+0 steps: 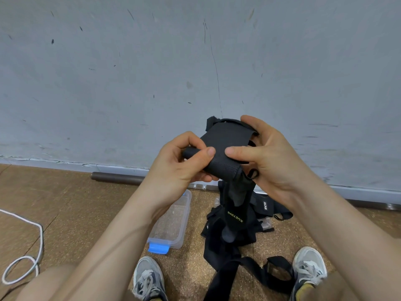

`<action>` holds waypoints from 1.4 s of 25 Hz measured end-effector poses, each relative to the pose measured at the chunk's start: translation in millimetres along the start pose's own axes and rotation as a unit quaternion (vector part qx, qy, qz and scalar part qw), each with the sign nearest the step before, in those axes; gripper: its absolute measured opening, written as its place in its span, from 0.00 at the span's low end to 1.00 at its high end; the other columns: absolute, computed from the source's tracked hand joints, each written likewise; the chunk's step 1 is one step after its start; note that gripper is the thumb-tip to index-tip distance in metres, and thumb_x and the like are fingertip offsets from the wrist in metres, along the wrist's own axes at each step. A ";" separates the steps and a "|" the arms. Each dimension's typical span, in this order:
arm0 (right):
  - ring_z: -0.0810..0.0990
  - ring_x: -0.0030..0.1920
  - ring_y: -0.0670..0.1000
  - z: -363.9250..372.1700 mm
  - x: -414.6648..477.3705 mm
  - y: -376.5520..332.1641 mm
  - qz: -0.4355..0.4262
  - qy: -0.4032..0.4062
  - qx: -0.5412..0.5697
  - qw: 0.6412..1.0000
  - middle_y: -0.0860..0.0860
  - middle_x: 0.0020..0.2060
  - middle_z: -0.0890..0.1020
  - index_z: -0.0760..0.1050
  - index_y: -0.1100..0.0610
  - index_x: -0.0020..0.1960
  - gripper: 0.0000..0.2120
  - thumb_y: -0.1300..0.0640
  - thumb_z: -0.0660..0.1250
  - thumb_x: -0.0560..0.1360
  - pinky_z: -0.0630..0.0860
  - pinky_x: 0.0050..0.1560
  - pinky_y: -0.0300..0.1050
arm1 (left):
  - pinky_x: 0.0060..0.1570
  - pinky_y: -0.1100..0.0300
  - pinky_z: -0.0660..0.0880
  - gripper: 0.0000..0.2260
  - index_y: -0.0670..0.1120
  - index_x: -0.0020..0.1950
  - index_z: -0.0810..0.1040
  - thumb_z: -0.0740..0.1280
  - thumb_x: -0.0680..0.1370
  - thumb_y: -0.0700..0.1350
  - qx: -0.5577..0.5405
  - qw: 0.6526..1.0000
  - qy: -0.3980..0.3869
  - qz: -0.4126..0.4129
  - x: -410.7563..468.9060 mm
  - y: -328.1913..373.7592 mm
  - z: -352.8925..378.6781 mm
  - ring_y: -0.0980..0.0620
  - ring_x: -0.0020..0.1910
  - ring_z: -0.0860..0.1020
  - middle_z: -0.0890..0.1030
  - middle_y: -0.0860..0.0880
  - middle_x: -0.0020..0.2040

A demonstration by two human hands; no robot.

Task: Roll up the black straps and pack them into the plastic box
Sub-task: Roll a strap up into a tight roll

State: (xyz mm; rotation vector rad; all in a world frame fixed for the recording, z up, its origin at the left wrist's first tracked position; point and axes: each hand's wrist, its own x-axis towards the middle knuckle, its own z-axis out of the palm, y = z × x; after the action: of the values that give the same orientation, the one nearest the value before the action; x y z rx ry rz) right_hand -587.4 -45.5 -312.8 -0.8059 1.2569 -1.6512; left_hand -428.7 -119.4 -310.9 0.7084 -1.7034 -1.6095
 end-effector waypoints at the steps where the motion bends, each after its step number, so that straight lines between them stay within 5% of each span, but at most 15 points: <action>1: 0.84 0.54 0.54 0.4 -0.5 0.8 -0.019 -0.004 -0.029 0.999 0.52 0.57 0.79 0.63 0.52 0.74 0.38 0.77 0.69 0.71 0.82 0.51 0.53 | 0.30 0.62 0.76 0.09 0.45 0.40 0.73 0.73 0.73 0.42 0.002 1.000 0.017 -0.002 0.8 -1.8 0.5 0.46 0.29 0.77 0.76 0.39 0.38; 5: 0.83 0.56 0.51 2.5 -1.4 4.1 -0.070 -0.022 -0.097 0.993 0.49 0.61 0.77 0.62 0.46 0.74 0.40 0.75 0.68 0.70 0.81 0.46 0.47 | 0.28 0.60 0.77 0.08 0.48 0.44 0.76 0.70 0.76 0.35 0.027 0.998 0.057 0.000 1.5 -3.0 0.5 0.46 0.25 0.75 0.76 0.42 0.34; 9: 0.84 0.54 0.54 3.1 -3.4 6.3 -0.039 -0.048 -0.149 0.987 0.51 0.66 0.74 0.62 0.38 0.70 0.48 0.54 0.81 0.56 0.82 0.52 0.53 | 0.27 0.62 0.76 0.06 0.47 0.47 0.80 0.69 0.77 0.36 0.056 0.997 0.058 0.012 -1.5 -4.4 5.3 0.49 0.25 0.76 0.78 0.42 0.33; 12: 0.84 0.54 0.55 -3.0 2.7 3.0 -0.004 -0.033 -0.086 0.996 0.54 0.64 0.76 0.64 0.47 0.72 0.49 0.65 0.81 0.57 0.83 0.52 0.53 | 0.28 0.64 0.76 0.04 0.47 0.51 0.79 0.70 0.77 0.41 -0.031 0.999 0.000 -0.038 -2.3 -1.4 -0.3 0.50 0.27 0.79 0.78 0.44 0.38; 16: 0.86 0.45 0.53 -9.9 1.2 -8.2 0.092 -0.073 0.096 0.988 0.60 0.56 0.82 0.68 0.60 0.71 0.44 0.73 0.76 0.57 0.82 0.40 0.43 | 0.40 0.62 0.81 0.20 0.50 0.54 0.81 0.78 0.65 0.36 -0.115 0.979 -0.164 -0.031 -0.2 3.5 -23.6 0.47 0.38 0.85 0.83 0.42 0.41; 22: 0.85 0.39 0.52 5.1 -8.4 -8.3 0.091 -0.088 0.111 0.986 0.61 0.58 0.81 0.68 0.59 0.71 0.31 0.70 0.68 0.69 0.83 0.37 0.47 | 0.40 0.62 0.80 0.17 0.50 0.43 0.83 0.82 0.59 0.55 -0.120 0.990 -0.077 0.011 4.5 -3.0 -16.6 0.49 0.38 0.84 0.83 0.47 0.41; 29: 0.84 0.55 0.51 9.6 -4.5 -2.5 0.037 -0.030 0.061 0.997 0.54 0.58 0.83 0.75 0.55 0.65 0.17 0.55 0.67 0.77 0.81 0.53 0.49 | 0.35 0.60 0.79 0.10 0.48 0.34 0.74 0.74 0.69 0.39 -0.080 0.996 0.037 0.002 6.9 -3.2 -5.8 0.52 0.35 0.80 0.79 0.49 0.33; 35: 0.85 0.51 0.50 10.5 -2.5 3.5 -0.043 0.057 0.006 0.997 0.52 0.49 0.87 0.82 0.56 0.56 0.11 0.54 0.69 0.77 0.81 0.52 0.46 | 0.29 0.63 0.74 0.09 0.49 0.41 0.75 0.73 0.73 0.38 -0.057 0.997 0.036 -0.022 0.9 -5.7 5.3 0.51 0.33 0.78 0.81 0.48 0.37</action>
State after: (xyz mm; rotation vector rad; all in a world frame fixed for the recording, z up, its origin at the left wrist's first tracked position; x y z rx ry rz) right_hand -576.3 -47.6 -313.2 -0.7768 1.3043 -1.7942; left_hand -433.8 -117.2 -316.5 0.7438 -1.5412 -1.6764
